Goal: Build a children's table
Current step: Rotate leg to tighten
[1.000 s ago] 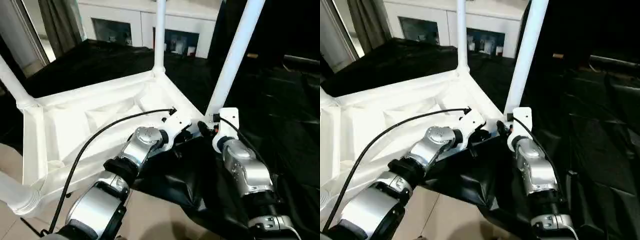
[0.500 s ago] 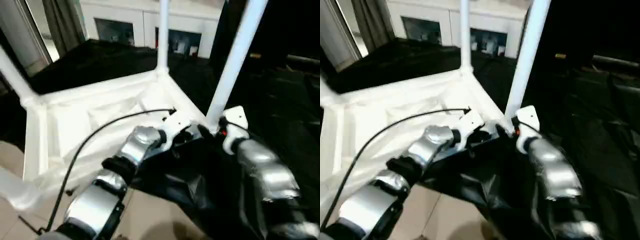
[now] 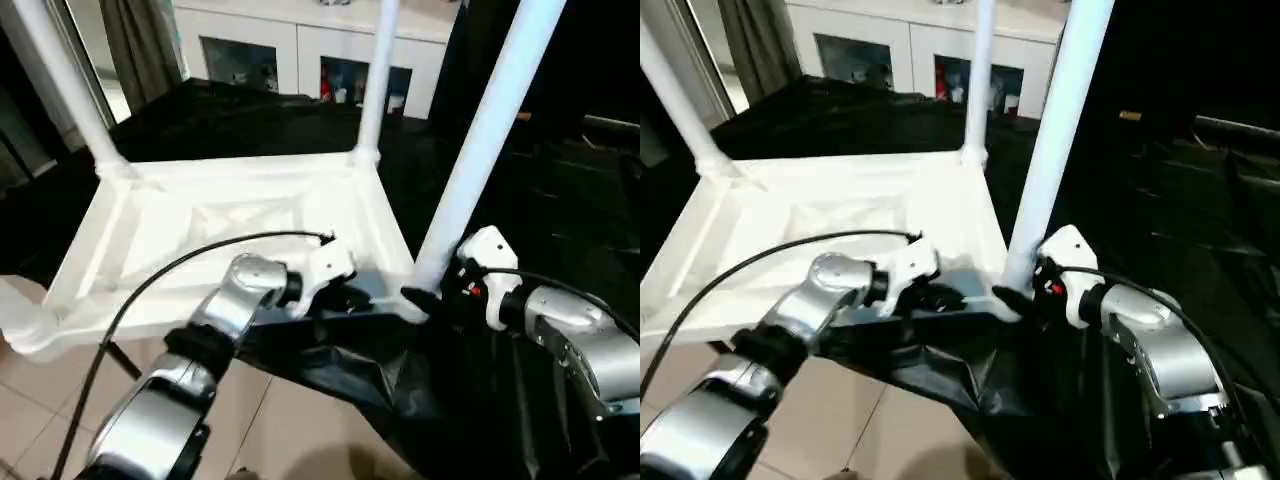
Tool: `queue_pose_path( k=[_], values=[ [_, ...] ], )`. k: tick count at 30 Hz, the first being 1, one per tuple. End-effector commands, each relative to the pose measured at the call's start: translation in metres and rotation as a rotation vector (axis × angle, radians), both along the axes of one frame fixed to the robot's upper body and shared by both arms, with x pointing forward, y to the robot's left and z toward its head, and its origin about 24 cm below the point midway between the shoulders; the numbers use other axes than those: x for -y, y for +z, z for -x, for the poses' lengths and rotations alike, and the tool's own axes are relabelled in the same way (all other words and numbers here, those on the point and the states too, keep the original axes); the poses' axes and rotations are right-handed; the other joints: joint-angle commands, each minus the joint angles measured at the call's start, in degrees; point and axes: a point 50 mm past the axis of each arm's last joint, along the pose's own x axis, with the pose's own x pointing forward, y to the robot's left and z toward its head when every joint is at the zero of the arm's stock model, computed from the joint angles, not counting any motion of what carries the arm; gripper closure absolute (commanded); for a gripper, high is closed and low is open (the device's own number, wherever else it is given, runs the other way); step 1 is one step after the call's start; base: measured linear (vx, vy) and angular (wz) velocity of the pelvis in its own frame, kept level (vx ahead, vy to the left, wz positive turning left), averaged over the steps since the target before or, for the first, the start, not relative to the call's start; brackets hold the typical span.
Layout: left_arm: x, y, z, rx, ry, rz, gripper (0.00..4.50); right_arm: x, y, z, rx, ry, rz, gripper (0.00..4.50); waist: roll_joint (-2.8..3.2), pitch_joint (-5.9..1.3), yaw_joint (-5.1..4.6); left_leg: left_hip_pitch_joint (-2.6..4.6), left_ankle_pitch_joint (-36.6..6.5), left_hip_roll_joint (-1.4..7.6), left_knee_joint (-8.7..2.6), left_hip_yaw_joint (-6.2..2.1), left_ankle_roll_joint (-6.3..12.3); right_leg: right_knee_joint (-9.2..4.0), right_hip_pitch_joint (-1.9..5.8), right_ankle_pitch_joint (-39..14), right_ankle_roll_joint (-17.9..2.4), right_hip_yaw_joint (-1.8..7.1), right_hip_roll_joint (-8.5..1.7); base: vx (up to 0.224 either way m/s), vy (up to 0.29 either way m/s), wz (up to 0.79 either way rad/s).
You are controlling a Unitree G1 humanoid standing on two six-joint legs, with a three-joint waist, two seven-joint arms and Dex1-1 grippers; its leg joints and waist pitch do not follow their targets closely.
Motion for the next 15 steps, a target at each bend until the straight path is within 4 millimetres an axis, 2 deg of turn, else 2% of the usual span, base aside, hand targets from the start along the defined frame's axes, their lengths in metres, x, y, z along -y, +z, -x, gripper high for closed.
queue_pose_path(
  k=[1,3,4,5,6,15],
  values=[
    [0.007,0.015,0.002,0.033,-0.045,0.111,4.5,0.0,0.003,0.003,-0.004,0.021,-0.014,0.4,-1.32,-3.79,-0.14,-0.05,-9.86,1.41,-3.7,-0.09,5.1,-4.45,3.22,-22.16,-7.55,2.95,-3.58,0.0,0.0,0.0],
    [0.005,0.014,0.002,0.031,-0.045,0.107,4.5,0.0,0.003,0.004,-0.008,0.03,-0.017,0.6,-1.35,-3.82,-0.09,-0.04,-10.06,1.32,-3.7,-0.08,4.84,-4.52,3.23,-22.57,-6.99,2.91,-3.5,0.0,0.0,0.0],
    [0.001,0.014,0.003,0.028,-0.042,0.105,4.5,0.001,0.003,0.006,-0.011,0.039,-0.021,0.6,-1.11,-3.74,-0.1,-0.07,-10.29,1.31,-3.76,-0.11,4.7,-4.62,3.23,-22.79,-6.83,2.92,-3.52,0.0,0.0,0.0],
    [0.0,0.014,0.002,0.027,-0.038,0.105,4.5,0.002,0.004,0.007,-0.012,0.042,-0.022,0.85,-1.17,-3.77,-0.11,-0.07,-10.3,1.3,-3.75,-0.11,4.65,-4.63,3.26,-22.81,-6.71,2.92,-3.51,0.0,0.0,0.0],
    [0.0,0.014,0.002,0.027,-0.038,0.105,4.5,0.002,0.004,0.007,-0.012,0.042,-0.022,0.92,-1.22,-3.76,-0.08,-0.04,-10.33,1.26,-3.73,-0.06,4.63,-4.68,3.22,-22.9,-6.58,2.93,-3.46,0.0,0.0,0.0],
    [-0.004,0.016,0.002,0.026,-0.036,0.098,4.5,0.002,0.001,0.012,-0.034,0.074,-0.018,1.73,-1.16,-3.82,-0.24,-0.18,-10.08,1.2,-3.71,-0.13,4.64,-4.66,3.29,-22.79,-6.46,2.83,-3.42,0.0,0.0,0.0]
  ],
)
